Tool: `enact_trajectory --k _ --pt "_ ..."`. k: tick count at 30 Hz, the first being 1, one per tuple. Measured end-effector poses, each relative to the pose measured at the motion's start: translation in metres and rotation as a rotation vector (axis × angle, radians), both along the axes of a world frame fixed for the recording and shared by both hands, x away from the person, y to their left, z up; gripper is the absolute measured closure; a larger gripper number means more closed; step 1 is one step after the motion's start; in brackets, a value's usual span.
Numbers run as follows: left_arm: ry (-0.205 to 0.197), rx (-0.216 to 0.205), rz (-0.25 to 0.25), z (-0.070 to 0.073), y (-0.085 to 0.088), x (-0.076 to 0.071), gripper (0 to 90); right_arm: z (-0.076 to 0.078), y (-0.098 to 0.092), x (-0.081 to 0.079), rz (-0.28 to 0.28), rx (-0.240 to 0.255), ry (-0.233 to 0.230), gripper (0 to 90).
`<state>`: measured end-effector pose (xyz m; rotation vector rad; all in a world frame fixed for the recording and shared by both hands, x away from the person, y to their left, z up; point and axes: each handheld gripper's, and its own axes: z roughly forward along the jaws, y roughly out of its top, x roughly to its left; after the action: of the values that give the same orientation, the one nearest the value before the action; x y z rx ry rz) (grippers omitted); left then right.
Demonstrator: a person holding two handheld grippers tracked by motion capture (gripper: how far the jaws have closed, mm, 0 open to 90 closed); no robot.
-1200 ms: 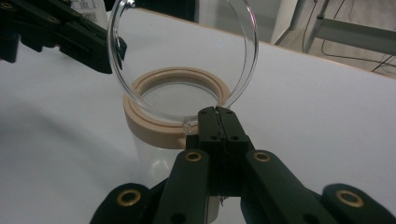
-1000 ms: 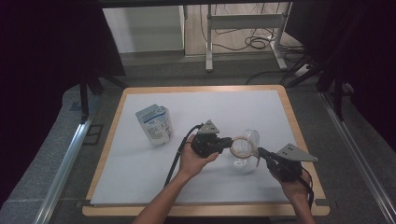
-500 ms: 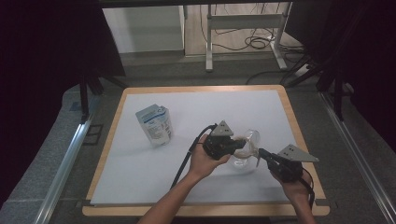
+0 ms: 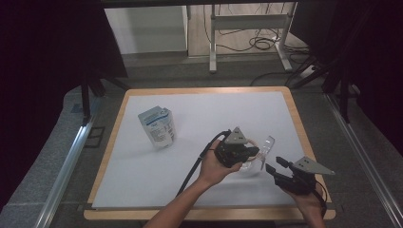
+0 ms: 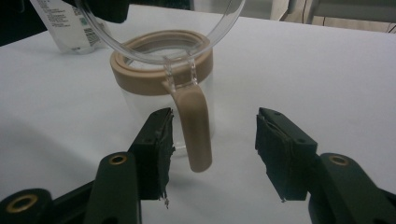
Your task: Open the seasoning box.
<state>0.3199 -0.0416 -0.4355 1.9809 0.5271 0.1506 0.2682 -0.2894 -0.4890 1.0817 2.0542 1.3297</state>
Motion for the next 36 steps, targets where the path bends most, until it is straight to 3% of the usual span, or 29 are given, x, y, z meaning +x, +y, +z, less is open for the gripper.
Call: enact_trajectory --k 7,9,10,13,15,16,20,25,28,36 --pt "0.005 0.003 -0.004 -0.002 -0.002 0.000 89.6 -0.004 -0.003 -0.004 -0.003 0.012 0.003 44.5" --pt "0.002 0.001 0.005 -0.003 0.003 0.000 85.4 -0.005 -0.003 -0.004 -0.001 0.009 0.005 44.4" --pt "-0.003 -0.001 0.021 -0.003 0.008 0.000 85.4 -0.005 -0.003 -0.005 0.000 0.008 0.006 44.3" --pt "0.004 -0.027 0.074 -0.005 0.031 0.004 69.0 -0.004 -0.001 -0.010 0.019 0.066 0.020 42.0" --pt "0.012 -0.039 0.091 -0.006 0.039 0.004 64.5 -0.004 0.001 -0.012 0.019 0.063 0.015 41.2" --pt "0.014 -0.043 0.097 -0.006 0.046 0.004 57.4 -0.003 0.002 -0.015 0.026 0.060 0.012 40.5" --pt "0.017 -0.028 0.134 -0.011 0.069 0.001 42.9 0.001 0.008 -0.025 0.043 0.065 -0.004 40.2" --pt "0.001 -0.019 0.171 -0.022 0.093 -0.005 37.2 0.005 0.023 -0.037 0.082 0.040 -0.034 40.2" --pt "0.018 -0.016 0.185 -0.031 0.109 -0.006 34.6 0.006 0.036 -0.043 0.123 0.038 -0.029 40.2" --pt "0.029 -0.005 0.238 -0.041 0.136 -0.010 29.7 -0.005 0.066 -0.043 0.195 0.022 -0.027 40.0"
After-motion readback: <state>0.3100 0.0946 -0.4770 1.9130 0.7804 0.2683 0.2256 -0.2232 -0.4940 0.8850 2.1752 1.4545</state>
